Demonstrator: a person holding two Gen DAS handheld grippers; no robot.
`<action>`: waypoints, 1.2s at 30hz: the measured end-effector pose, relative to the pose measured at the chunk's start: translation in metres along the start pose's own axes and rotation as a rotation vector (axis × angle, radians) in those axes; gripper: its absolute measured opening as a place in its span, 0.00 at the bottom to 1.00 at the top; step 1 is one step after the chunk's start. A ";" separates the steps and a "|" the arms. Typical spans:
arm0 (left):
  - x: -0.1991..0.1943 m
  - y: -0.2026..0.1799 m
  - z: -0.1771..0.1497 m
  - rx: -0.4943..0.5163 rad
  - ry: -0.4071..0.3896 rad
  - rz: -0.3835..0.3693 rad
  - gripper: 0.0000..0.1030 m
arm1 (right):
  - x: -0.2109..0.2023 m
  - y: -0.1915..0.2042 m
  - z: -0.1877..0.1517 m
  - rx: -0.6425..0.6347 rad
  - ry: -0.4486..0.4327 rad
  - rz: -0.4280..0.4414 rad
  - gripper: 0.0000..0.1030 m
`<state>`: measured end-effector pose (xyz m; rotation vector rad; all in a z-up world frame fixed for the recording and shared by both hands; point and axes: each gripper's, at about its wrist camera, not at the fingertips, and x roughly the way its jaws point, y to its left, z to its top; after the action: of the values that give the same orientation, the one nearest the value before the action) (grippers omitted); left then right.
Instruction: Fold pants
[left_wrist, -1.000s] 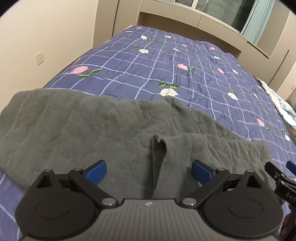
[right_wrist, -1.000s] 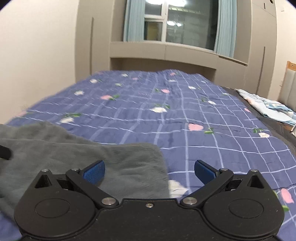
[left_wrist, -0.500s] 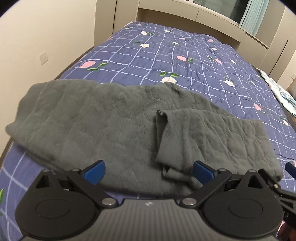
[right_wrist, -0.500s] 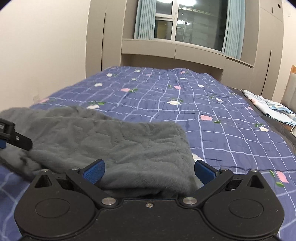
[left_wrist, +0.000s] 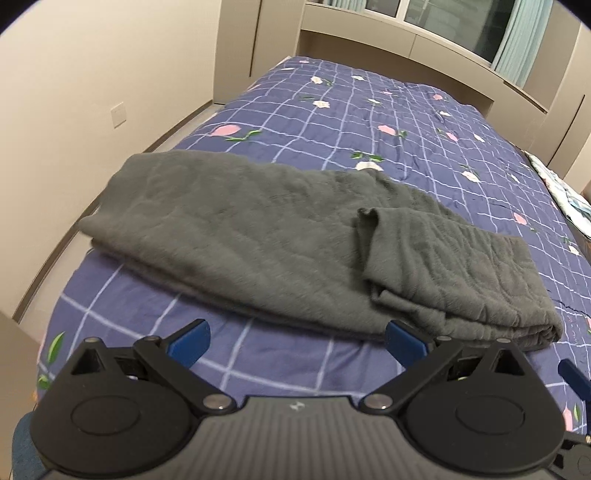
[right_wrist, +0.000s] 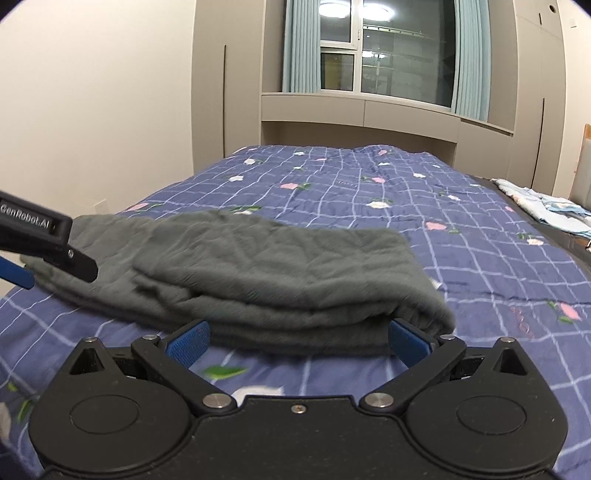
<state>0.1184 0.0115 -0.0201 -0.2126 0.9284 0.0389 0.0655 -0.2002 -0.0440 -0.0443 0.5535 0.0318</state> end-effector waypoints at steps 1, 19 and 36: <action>-0.001 0.005 -0.002 -0.003 0.001 0.003 0.99 | -0.002 0.003 -0.003 0.003 0.004 0.004 1.00; -0.001 0.136 0.012 -0.288 -0.178 0.157 0.99 | 0.023 0.029 0.024 -0.050 -0.082 0.041 1.00; 0.074 0.152 -0.001 -0.433 -0.317 -0.073 0.99 | 0.124 0.048 0.038 0.027 -0.031 -0.038 1.00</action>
<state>0.1425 0.1554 -0.1049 -0.6237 0.5856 0.2014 0.1890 -0.1480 -0.0788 -0.0283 0.5220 -0.0118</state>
